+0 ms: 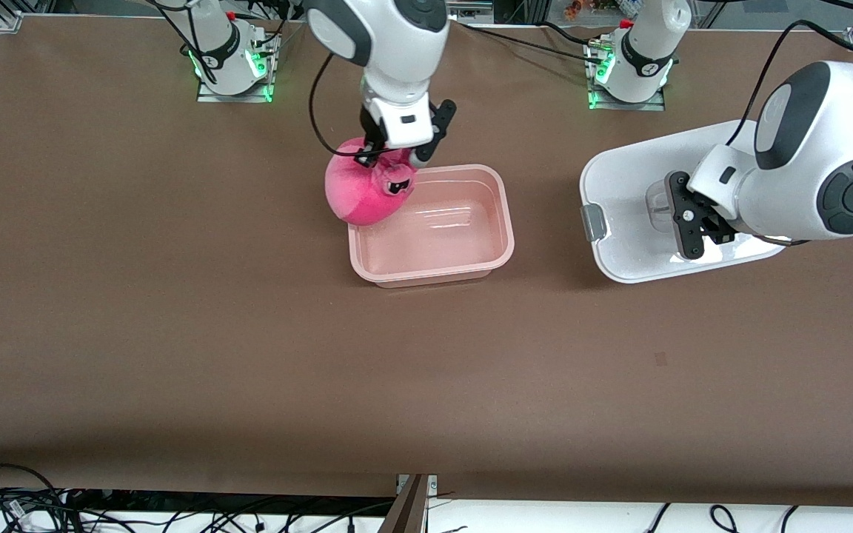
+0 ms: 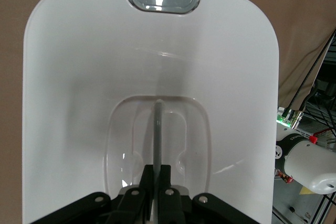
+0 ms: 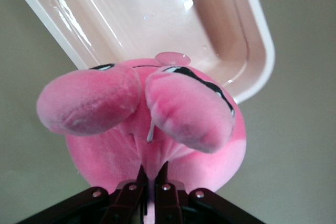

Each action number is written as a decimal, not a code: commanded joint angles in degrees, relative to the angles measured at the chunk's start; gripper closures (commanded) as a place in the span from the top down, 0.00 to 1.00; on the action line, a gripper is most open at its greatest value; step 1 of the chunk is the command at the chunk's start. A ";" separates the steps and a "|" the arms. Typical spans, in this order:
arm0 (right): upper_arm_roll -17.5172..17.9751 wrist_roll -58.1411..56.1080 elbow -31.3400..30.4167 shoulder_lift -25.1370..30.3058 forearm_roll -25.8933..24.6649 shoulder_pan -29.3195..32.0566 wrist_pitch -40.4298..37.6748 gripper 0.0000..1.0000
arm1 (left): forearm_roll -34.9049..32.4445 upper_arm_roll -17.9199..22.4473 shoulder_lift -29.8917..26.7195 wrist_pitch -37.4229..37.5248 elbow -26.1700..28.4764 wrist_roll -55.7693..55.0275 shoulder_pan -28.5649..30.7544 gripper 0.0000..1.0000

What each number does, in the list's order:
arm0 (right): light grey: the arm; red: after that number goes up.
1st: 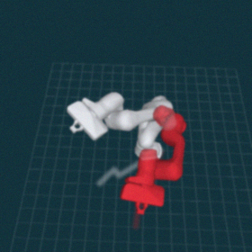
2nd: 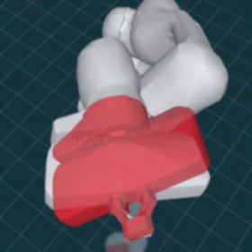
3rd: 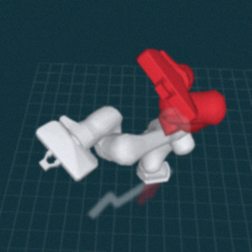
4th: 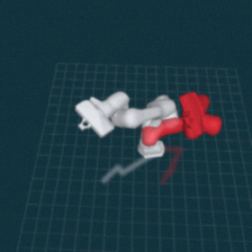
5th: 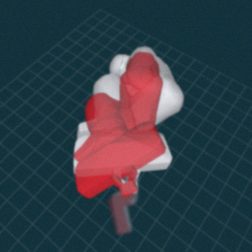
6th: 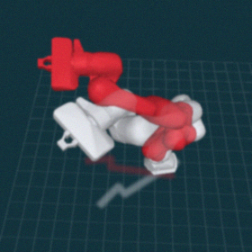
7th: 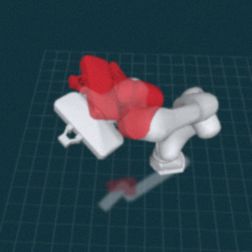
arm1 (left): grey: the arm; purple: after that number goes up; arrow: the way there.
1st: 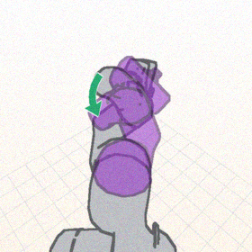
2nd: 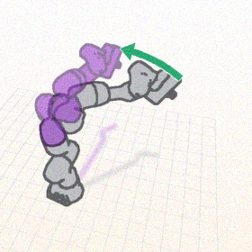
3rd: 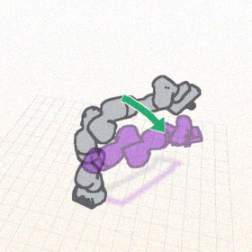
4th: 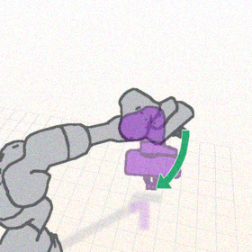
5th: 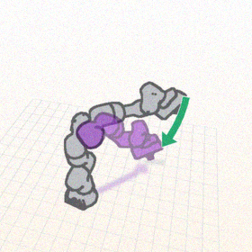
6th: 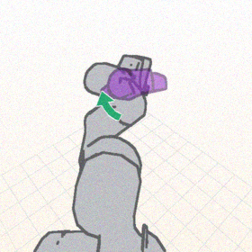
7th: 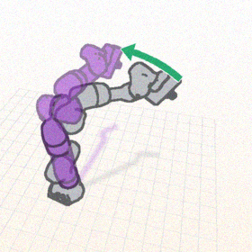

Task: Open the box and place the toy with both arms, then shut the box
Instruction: 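Carry the pink plush toy over the tub with the right gripper, then lower the pink toy into the tub with the right gripper, then open the right gripper and withdraw it from the tub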

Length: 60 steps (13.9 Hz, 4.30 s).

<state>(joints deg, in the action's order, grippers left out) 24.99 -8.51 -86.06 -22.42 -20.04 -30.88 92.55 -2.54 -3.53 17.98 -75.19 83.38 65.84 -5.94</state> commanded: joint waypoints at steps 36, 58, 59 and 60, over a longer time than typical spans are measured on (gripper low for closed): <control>-3.36 8.33 8.89 -17.56 -17.23 -11.30 10.28 0.00 | -0.97 -1.12 0.74 1.18 -2.79 1.57 0.23 0.00; -3.28 15.54 21.37 -13.45 -1.07 -4.30 -1.56 1.00 | -0.88 -2.43 0.66 1.10 -2.96 1.04 -1.25 0.00; -3.28 15.54 21.37 -12.22 0.95 -1.67 -2.97 1.00 | -0.45 -2.96 1.00 1.01 -3.05 1.21 -2.22 0.00; -3.36 15.54 21.37 -11.08 3.40 1.40 -4.20 1.00 | 1.56 -3.32 1.70 0.92 -3.05 1.04 -3.36 0.00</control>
<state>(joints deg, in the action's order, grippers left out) 21.13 7.68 -64.37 -35.70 -21.01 -34.78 90.74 -2.29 -6.06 18.17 -75.20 82.24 66.33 -6.86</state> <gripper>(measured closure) 0.000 0.934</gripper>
